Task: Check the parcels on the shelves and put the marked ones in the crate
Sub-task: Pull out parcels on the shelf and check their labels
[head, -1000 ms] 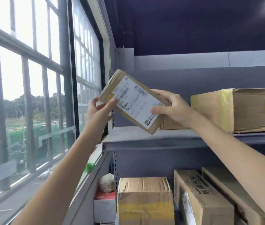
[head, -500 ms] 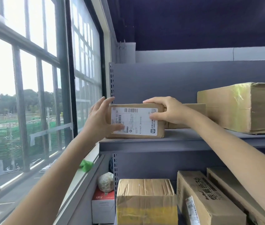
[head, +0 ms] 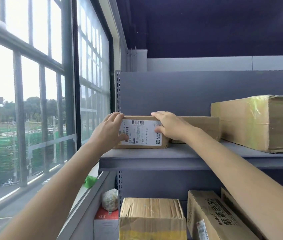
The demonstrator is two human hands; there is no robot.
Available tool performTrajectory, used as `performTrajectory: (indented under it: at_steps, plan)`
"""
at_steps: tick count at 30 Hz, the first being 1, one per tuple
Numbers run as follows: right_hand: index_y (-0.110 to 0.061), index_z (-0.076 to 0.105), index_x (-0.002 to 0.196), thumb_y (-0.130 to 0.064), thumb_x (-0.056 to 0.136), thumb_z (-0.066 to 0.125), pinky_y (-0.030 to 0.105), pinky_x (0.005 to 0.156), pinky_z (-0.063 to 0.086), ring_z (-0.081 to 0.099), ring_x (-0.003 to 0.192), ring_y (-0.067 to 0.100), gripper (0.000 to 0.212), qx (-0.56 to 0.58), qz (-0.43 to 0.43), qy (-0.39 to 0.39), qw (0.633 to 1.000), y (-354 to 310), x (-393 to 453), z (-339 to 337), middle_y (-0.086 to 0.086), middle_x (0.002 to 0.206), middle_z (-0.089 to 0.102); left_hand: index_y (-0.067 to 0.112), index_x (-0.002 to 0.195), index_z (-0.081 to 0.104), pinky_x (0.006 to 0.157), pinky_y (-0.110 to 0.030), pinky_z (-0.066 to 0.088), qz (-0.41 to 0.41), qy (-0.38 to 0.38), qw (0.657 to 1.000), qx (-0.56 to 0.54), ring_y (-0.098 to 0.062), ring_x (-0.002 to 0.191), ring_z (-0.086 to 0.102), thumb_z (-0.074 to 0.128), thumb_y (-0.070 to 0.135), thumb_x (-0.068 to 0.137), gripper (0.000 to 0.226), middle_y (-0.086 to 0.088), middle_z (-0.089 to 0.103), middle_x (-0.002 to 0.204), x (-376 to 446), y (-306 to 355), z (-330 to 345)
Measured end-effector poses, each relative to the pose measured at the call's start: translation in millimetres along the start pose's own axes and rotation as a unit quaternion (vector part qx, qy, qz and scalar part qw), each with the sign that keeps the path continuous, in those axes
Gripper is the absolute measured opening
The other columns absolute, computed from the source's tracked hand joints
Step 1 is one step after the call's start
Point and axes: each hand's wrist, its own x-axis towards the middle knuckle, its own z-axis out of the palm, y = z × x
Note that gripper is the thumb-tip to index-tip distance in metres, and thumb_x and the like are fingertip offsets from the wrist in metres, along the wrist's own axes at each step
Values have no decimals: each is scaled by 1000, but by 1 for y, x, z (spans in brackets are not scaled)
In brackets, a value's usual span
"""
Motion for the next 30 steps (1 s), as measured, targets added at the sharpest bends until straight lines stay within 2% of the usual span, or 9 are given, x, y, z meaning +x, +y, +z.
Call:
performTrajectory:
  at_steps: [7,11,15,18,21,24,27,30]
  plan:
    - [-15,23,144,-20,92,52,38,110,24,24,138,20,59,3,-17,24,1000,-1,-7,8,3,150,27,8,145,22,114,-40,22,-1,-15,1000,18,-26,141,21,67,34,82,81,-9,27,151,-4,1,-2]
    - [-17,37,139,-17,87,59,35,108,32,38,130,20,57,96,-28,127,987,12,-17,-3,4,143,40,11,147,19,115,-40,17,0,-6,1000,1,-26,143,16,67,36,82,85,-8,23,154,-1,3,-7]
    - [-13,50,127,-11,85,54,37,100,38,45,122,28,42,67,75,211,972,58,-32,-23,9,130,52,11,144,26,114,-39,20,48,35,998,-1,-27,141,20,64,32,85,74,-10,29,151,10,22,-13]
    - [-11,52,124,-10,85,51,30,87,37,47,113,29,39,57,147,196,968,90,-44,-33,12,123,52,9,142,33,113,-38,22,82,68,994,-14,-28,139,23,60,25,88,63,-11,34,148,18,56,-11]
    - [-13,49,124,-12,85,50,26,78,34,46,110,26,40,59,192,154,967,110,-51,-38,11,126,46,9,140,35,110,-36,26,111,73,991,-24,-26,138,25,56,20,89,57,-8,38,146,31,97,-4]
    - [-12,46,125,-16,85,50,26,79,34,45,113,28,41,44,223,116,967,125,-48,-39,12,129,42,9,141,35,107,-34,30,109,60,991,-49,-23,137,26,52,15,90,54,-6,39,145,53,138,8]
    - [-15,44,125,-23,84,49,34,86,40,47,111,31,41,9,251,100,963,134,-43,-34,11,130,42,7,142,32,106,-31,27,75,26,994,-73,-25,137,26,47,13,91,53,-8,38,146,75,165,28]
    - [-19,39,130,-32,84,50,41,89,43,48,110,35,49,-23,265,79,961,140,-41,-28,13,133,39,5,142,29,105,-38,30,31,-15,997,-71,-30,137,23,45,8,91,54,-12,35,146,91,179,50]
